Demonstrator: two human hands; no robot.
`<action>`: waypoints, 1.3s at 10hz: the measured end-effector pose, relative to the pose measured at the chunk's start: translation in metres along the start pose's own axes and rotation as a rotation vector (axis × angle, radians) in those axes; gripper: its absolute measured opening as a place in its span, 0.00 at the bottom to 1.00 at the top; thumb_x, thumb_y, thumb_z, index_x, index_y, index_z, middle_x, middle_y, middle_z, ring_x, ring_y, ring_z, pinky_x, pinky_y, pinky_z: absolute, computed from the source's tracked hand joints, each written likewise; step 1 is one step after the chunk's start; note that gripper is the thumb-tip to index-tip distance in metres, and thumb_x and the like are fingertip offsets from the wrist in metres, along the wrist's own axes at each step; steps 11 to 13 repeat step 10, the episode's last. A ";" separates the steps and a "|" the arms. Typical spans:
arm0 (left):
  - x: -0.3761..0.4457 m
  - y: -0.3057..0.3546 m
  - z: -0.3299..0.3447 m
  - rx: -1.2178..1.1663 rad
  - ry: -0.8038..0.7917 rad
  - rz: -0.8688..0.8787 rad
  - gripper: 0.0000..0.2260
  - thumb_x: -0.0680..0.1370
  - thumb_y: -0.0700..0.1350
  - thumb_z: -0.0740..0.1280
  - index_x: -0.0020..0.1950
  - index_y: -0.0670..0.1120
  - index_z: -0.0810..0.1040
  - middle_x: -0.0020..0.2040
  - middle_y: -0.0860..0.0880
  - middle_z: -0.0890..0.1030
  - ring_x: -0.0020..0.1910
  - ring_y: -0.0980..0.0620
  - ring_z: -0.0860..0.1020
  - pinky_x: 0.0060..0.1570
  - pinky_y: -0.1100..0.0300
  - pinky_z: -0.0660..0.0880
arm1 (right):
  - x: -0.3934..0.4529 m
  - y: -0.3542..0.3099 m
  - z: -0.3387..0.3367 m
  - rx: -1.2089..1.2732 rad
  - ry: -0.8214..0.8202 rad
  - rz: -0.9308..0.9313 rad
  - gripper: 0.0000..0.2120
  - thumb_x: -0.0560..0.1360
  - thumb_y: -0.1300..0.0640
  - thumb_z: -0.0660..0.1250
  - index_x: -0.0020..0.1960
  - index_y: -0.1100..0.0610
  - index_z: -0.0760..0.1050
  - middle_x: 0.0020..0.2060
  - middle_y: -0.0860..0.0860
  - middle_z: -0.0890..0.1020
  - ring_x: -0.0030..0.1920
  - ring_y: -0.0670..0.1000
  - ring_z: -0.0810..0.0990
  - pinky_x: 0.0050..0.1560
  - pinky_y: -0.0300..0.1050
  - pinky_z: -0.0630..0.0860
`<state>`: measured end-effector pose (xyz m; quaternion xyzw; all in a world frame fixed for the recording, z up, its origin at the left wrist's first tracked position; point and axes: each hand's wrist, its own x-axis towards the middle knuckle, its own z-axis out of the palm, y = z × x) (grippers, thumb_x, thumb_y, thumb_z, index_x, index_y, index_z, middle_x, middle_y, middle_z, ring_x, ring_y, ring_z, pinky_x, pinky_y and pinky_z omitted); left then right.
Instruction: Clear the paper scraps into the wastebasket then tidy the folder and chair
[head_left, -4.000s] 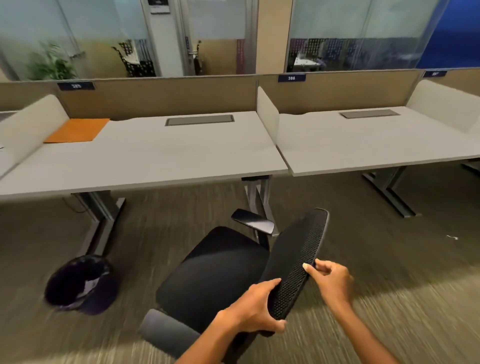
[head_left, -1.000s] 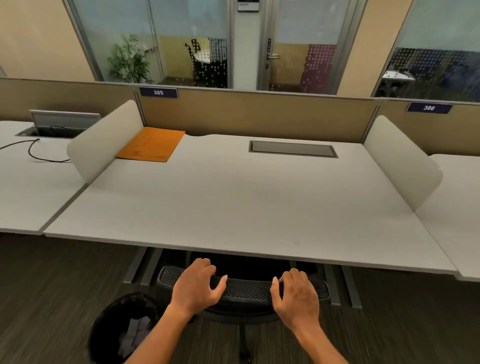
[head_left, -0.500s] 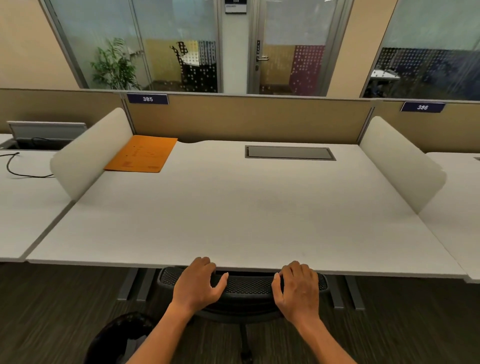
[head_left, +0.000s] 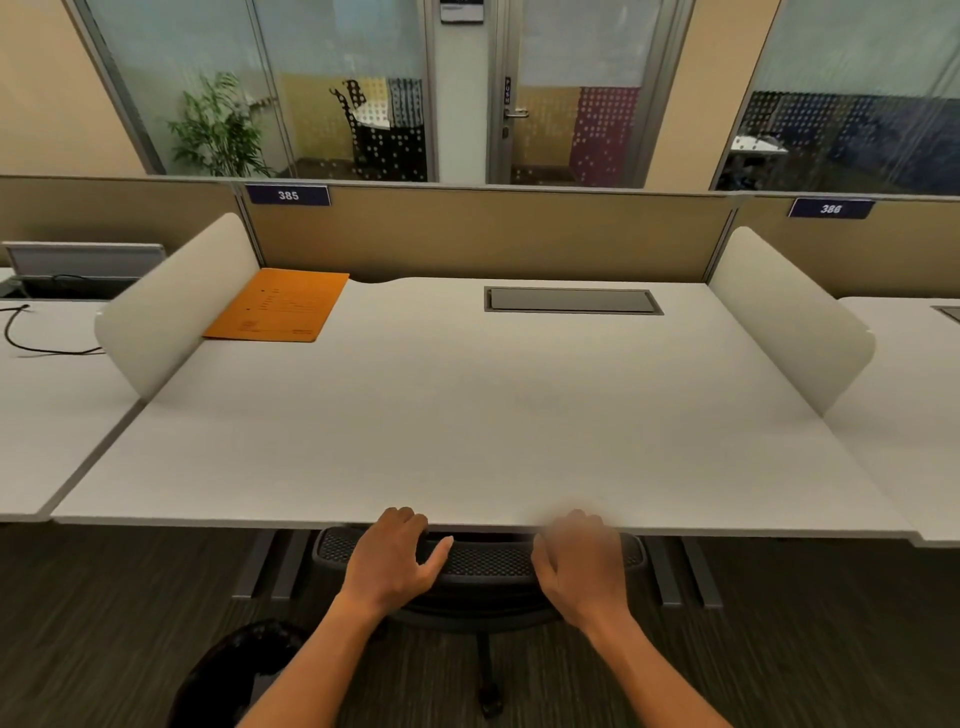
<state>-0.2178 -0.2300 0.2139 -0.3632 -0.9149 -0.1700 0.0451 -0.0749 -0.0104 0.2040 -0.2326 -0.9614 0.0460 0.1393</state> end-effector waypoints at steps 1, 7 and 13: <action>-0.007 0.006 -0.002 -0.012 0.087 0.006 0.23 0.76 0.65 0.57 0.52 0.48 0.78 0.48 0.52 0.79 0.49 0.54 0.76 0.49 0.61 0.75 | -0.006 0.002 -0.007 0.054 0.036 -0.004 0.17 0.78 0.42 0.53 0.47 0.50 0.75 0.44 0.46 0.77 0.44 0.48 0.74 0.46 0.44 0.73; -0.108 0.064 -0.014 0.063 0.112 -0.025 0.35 0.79 0.65 0.51 0.79 0.47 0.48 0.81 0.50 0.44 0.79 0.53 0.42 0.76 0.53 0.41 | -0.098 0.014 -0.026 0.166 0.164 -0.103 0.23 0.75 0.43 0.57 0.65 0.52 0.72 0.60 0.48 0.77 0.61 0.48 0.76 0.62 0.44 0.72; -0.032 0.083 -0.141 0.037 0.431 0.073 0.36 0.79 0.60 0.56 0.79 0.45 0.44 0.81 0.46 0.42 0.80 0.48 0.43 0.77 0.42 0.48 | -0.004 -0.007 -0.133 0.156 0.355 -0.136 0.32 0.78 0.39 0.52 0.75 0.56 0.58 0.75 0.53 0.62 0.76 0.54 0.58 0.75 0.57 0.59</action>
